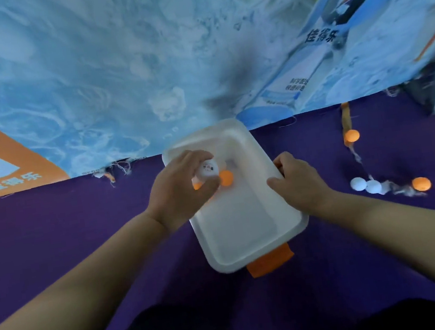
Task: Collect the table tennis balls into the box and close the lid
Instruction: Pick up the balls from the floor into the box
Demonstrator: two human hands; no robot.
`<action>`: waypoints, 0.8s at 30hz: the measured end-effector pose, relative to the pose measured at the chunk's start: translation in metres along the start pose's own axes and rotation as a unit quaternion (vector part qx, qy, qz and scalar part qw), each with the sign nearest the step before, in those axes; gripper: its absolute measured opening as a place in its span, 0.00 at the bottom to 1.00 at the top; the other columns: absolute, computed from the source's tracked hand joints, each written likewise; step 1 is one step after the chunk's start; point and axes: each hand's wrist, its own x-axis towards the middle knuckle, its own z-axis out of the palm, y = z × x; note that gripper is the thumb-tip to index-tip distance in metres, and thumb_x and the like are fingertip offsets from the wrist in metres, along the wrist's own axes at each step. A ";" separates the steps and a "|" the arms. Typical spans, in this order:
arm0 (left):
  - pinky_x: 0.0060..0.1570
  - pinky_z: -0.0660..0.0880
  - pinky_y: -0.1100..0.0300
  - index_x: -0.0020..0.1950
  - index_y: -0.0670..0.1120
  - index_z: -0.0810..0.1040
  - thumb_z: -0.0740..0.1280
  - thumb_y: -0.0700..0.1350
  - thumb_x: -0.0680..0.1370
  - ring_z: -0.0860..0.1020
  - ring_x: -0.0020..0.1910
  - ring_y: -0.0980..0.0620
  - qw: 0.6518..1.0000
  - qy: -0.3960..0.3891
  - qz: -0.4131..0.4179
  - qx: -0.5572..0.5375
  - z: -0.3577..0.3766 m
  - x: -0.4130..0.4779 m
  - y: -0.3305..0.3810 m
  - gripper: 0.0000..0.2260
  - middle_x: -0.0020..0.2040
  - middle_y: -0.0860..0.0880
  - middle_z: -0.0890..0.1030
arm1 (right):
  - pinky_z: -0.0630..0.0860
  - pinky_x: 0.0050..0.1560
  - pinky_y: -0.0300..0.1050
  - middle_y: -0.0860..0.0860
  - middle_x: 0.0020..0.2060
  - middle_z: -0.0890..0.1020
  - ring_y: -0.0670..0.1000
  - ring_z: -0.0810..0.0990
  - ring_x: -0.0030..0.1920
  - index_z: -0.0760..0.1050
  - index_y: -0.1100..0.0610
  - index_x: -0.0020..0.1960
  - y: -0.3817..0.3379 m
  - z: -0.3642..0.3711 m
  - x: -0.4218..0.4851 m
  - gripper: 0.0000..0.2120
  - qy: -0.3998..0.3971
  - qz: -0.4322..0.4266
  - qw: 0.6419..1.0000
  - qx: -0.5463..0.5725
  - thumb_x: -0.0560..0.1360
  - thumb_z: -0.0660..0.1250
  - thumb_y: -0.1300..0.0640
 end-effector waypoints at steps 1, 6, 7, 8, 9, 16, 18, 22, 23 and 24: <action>0.48 0.69 0.62 0.58 0.52 0.75 0.60 0.61 0.67 0.75 0.48 0.55 0.999 -0.042 0.027 0.022 0.008 0.008 0.011 0.24 0.52 0.56 0.77 | 0.69 0.40 0.45 0.50 0.45 0.77 0.52 0.76 0.44 0.66 0.54 0.50 0.009 -0.010 -0.004 0.09 0.015 0.007 1.000 0.008 0.74 0.65 0.55; 0.54 0.65 0.60 0.61 0.47 0.75 0.61 0.59 0.71 0.76 0.54 0.50 0.984 -0.030 0.163 0.061 0.046 0.051 0.068 0.23 0.54 0.50 0.80 | 0.70 0.43 0.47 0.50 0.43 0.77 0.52 0.76 0.45 0.69 0.58 0.51 0.064 -0.066 -0.033 0.09 0.118 0.066 0.990 0.043 0.74 0.65 0.56; 0.55 0.67 0.58 0.60 0.46 0.75 0.61 0.56 0.72 0.77 0.53 0.50 0.985 0.007 0.171 0.036 0.054 0.060 0.078 0.21 0.54 0.48 0.80 | 0.71 0.43 0.48 0.50 0.44 0.77 0.53 0.76 0.45 0.70 0.58 0.52 0.077 -0.078 -0.040 0.09 0.136 0.088 0.985 0.051 0.74 0.65 0.57; 0.55 0.69 0.56 0.59 0.44 0.75 0.62 0.53 0.74 0.77 0.51 0.49 0.985 0.041 0.167 0.006 0.063 0.068 0.088 0.18 0.53 0.48 0.79 | 0.72 0.45 0.48 0.50 0.44 0.77 0.53 0.76 0.46 0.70 0.58 0.52 0.090 -0.089 -0.047 0.09 0.154 0.114 0.980 0.059 0.74 0.65 0.57; 0.54 0.71 0.55 0.59 0.43 0.75 0.62 0.49 0.76 0.77 0.50 0.49 0.987 0.063 0.148 -0.027 0.073 0.075 0.098 0.15 0.53 0.47 0.79 | 0.72 0.46 0.49 0.50 0.45 0.77 0.53 0.76 0.47 0.70 0.57 0.52 0.103 -0.101 -0.055 0.09 0.173 0.139 0.973 0.067 0.73 0.65 0.57; 0.45 0.68 0.57 0.58 0.47 0.75 0.62 0.42 0.78 0.74 0.50 0.49 0.992 -0.125 0.019 0.027 0.189 0.111 0.101 0.10 0.53 0.49 0.76 | 0.72 0.45 0.50 0.51 0.46 0.78 0.55 0.76 0.48 0.69 0.56 0.54 0.190 -0.150 -0.110 0.10 0.263 0.264 0.923 0.099 0.74 0.65 0.57; 0.46 0.69 0.56 0.61 0.47 0.75 0.61 0.39 0.78 0.74 0.53 0.47 0.969 -0.223 0.035 0.096 0.222 0.111 0.090 0.13 0.57 0.47 0.75 | 0.72 0.44 0.49 0.50 0.45 0.78 0.55 0.76 0.47 0.70 0.57 0.55 0.209 -0.153 -0.121 0.11 0.281 0.291 0.908 0.109 0.74 0.65 0.57; 0.43 0.72 0.56 0.65 0.49 0.71 0.60 0.35 0.76 0.74 0.56 0.48 0.907 -0.313 0.142 0.245 0.263 0.109 0.074 0.19 0.61 0.49 0.72 | 0.70 0.40 0.47 0.46 0.41 0.76 0.52 0.75 0.45 0.70 0.56 0.53 0.237 -0.149 -0.138 0.09 0.300 0.317 0.889 0.135 0.74 0.65 0.57; 0.43 0.71 0.57 0.66 0.49 0.71 0.60 0.35 0.76 0.74 0.56 0.48 0.890 -0.309 0.177 0.285 0.269 0.108 0.072 0.20 0.62 0.50 0.72 | 0.70 0.39 0.47 0.45 0.41 0.76 0.51 0.76 0.44 0.70 0.55 0.52 0.243 -0.148 -0.141 0.08 0.304 0.321 0.886 0.144 0.74 0.65 0.58; 0.44 0.71 0.57 0.66 0.48 0.70 0.61 0.35 0.76 0.74 0.56 0.48 0.872 -0.302 0.210 0.324 0.274 0.108 0.069 0.20 0.62 0.49 0.72 | 0.70 0.37 0.46 0.44 0.41 0.77 0.49 0.76 0.43 0.69 0.55 0.52 0.249 -0.146 -0.143 0.08 0.306 0.323 0.883 0.150 0.74 0.65 0.58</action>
